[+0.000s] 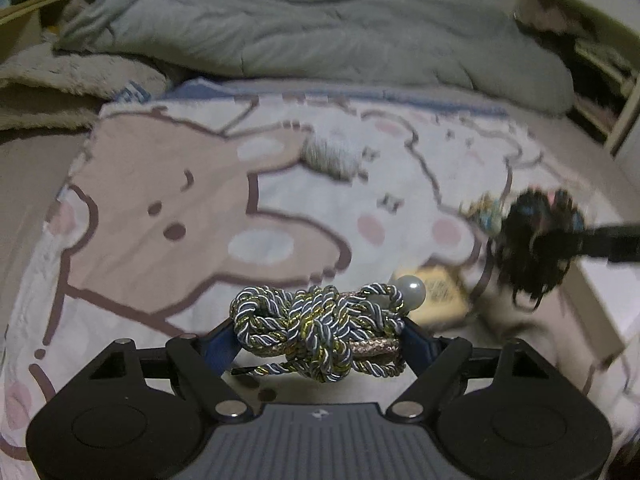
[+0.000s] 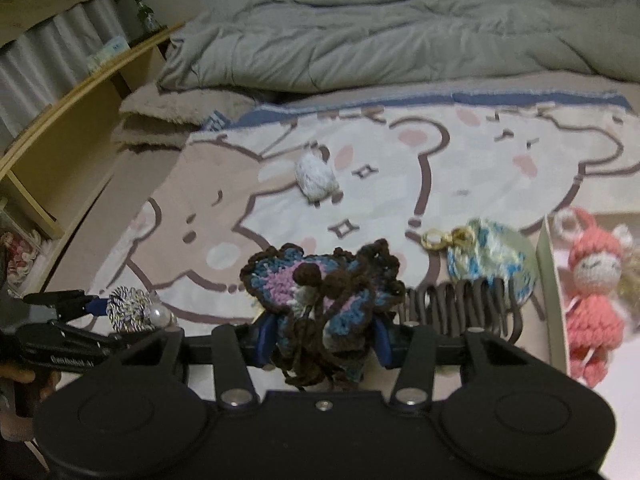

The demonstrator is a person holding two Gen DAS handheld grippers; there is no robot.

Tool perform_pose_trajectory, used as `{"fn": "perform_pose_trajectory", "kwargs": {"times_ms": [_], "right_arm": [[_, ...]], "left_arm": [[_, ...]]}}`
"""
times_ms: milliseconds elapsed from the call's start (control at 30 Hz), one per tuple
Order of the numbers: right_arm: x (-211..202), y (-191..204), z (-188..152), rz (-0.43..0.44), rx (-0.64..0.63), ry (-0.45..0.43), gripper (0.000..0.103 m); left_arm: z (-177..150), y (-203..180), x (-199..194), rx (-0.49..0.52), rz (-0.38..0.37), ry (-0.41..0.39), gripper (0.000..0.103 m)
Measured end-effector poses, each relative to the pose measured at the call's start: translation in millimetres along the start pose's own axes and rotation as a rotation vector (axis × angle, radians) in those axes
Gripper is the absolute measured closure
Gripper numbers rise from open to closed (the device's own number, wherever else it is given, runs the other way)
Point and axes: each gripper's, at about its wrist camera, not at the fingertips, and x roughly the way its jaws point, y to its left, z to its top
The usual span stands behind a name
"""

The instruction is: Organize objects

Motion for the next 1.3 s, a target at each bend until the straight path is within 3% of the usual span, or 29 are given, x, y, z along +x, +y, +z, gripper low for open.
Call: {"fn": "perform_pose_trajectory", "kwargs": {"times_ms": [233,500,967,1300], "right_arm": [[-23.0,-1.1,8.1,0.014,-0.022,-0.056,0.054],[-45.1,-5.2,15.8,-0.015,-0.055,-0.118,0.054],[-80.0,-19.6,23.9,-0.055,-0.056,-0.198,0.054],[-118.7,-56.5,29.6,-0.121,0.000,-0.271,0.054]], "left_arm": [[22.4,-16.8,-24.6,-0.054,0.000,-0.074,0.021],[36.3,-35.1,-36.4,-0.096,-0.008,-0.100,0.020],[54.0,-66.6,-47.1,-0.089,-0.024,-0.149,0.020],[74.6,-117.5,-42.0,-0.043,-0.108,-0.173,0.020]]}}
